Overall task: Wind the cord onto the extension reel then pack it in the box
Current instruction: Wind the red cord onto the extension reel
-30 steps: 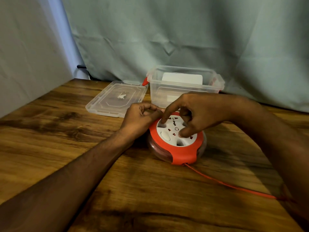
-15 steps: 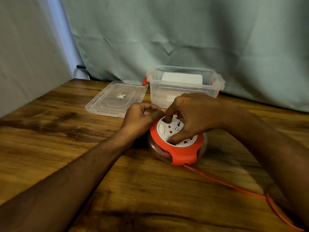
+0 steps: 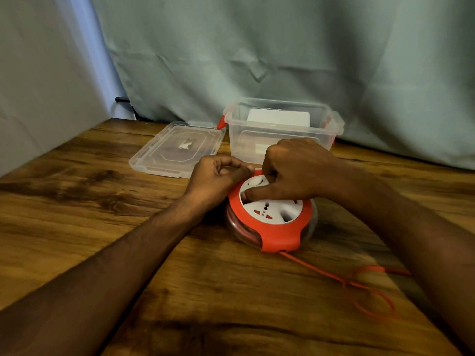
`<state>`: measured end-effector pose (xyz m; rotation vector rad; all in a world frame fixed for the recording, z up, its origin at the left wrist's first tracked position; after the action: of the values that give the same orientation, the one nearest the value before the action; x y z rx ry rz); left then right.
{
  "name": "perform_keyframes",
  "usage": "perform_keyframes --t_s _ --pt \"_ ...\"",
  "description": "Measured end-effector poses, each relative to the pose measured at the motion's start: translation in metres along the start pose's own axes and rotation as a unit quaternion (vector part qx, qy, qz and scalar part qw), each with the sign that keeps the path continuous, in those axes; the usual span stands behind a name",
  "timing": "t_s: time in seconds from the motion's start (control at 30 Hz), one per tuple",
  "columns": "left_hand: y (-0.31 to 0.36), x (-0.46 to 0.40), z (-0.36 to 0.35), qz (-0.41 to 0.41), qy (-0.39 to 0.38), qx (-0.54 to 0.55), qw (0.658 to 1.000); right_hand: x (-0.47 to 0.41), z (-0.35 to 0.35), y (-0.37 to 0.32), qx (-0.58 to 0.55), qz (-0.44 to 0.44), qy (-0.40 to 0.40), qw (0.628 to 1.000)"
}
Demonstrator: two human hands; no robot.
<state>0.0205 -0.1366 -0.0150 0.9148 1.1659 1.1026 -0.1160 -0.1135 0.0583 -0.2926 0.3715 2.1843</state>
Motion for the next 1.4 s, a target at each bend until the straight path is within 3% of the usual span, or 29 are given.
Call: perform_keyframes --t_s 0.27,0.5,0.87,1.0,1.2,1.4 --pt "-0.001 0.000 0.001 0.001 -0.001 0.000 1.000 0.001 0.010 -0.001 -0.012 0.022 -0.028 0.999" --pt "-0.002 -0.001 0.002 -0.002 0.000 -0.011 1.000 0.008 0.009 0.001 -0.191 0.049 -0.185 0.963" --pt "0.000 -0.001 0.001 0.001 -0.004 -0.001 1.000 0.008 0.015 -0.007 -0.244 0.074 -0.166 0.952" --pt "0.000 -0.001 0.002 -0.004 -0.008 -0.003 1.000 0.010 0.011 -0.019 -0.281 0.087 -0.200 0.935" --pt "0.001 -0.001 0.001 -0.003 -0.001 -0.009 1.000 0.016 0.001 -0.013 -0.269 0.054 -0.270 0.923" --pt "0.001 -0.001 0.001 -0.004 0.005 -0.021 1.000 0.015 0.000 -0.016 -0.232 0.048 -0.252 0.938"
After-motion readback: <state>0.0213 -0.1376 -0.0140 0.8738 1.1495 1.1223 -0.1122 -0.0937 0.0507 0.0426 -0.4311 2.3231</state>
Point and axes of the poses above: each hand's wrist, its own x-axis away from the middle knuckle, its own z-axis out of the back of the hand, y = z × x, the point moved 7 cm from there along -x, towards the middle knuckle, and after that the axes turned 4 degrees about y, right-handed, at the moved point
